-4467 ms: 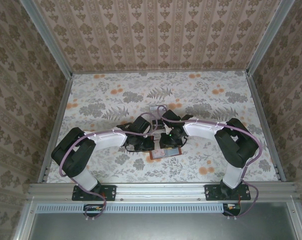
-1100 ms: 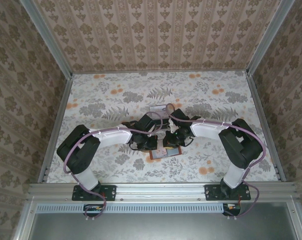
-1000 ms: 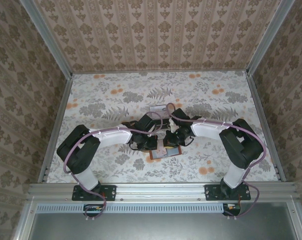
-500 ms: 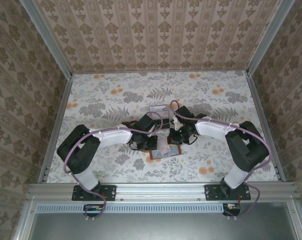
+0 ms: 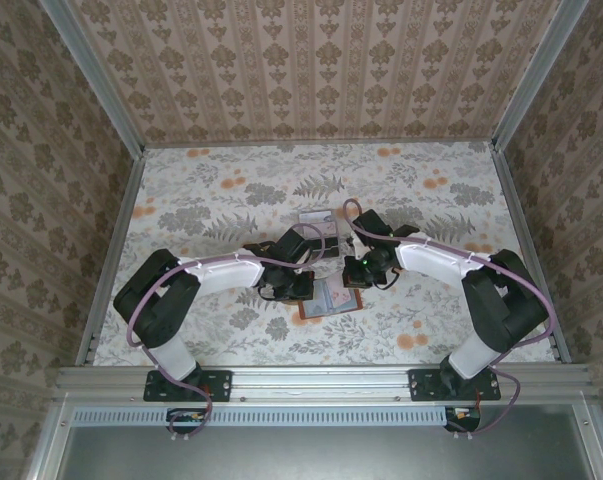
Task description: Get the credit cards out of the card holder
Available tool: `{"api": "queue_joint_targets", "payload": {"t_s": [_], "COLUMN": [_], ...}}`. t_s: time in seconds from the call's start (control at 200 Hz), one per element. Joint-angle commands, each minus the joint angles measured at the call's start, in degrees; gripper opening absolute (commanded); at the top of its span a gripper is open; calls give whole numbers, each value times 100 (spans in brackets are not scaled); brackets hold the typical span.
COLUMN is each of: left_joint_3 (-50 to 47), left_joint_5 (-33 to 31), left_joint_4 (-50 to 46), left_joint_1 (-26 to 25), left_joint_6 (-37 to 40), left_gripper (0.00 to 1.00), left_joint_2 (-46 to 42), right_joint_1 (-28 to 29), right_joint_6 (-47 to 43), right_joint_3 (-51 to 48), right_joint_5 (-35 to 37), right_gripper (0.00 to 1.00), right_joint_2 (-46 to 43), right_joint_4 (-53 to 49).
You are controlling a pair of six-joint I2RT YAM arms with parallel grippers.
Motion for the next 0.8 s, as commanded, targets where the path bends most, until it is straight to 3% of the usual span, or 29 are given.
{"api": "queue_joint_targets", "payload": {"t_s": [0.0,0.23,0.57,0.795], "left_joint_3": [10,-1,10,-11], "left_joint_5": [-104,-104,-213,-321], "left_joint_4": [-311,-312,-393,-586], "left_joint_1": [-3,-6,-4,12], "left_joint_6": [151,155,208,213], "left_gripper": [4,4,5,5], "left_joint_2": [131,123,-141,-428], "right_joint_1": [119,224,240,243], "right_joint_6": [-68,125,156,112], "right_joint_3": [132,83,52,97], "right_joint_5": [-68,-427,-392,-394], "right_gripper": [7,13,10,14], "right_joint_2": [-20,18,110,197], "right_joint_4": [-92,252,292,256]}}
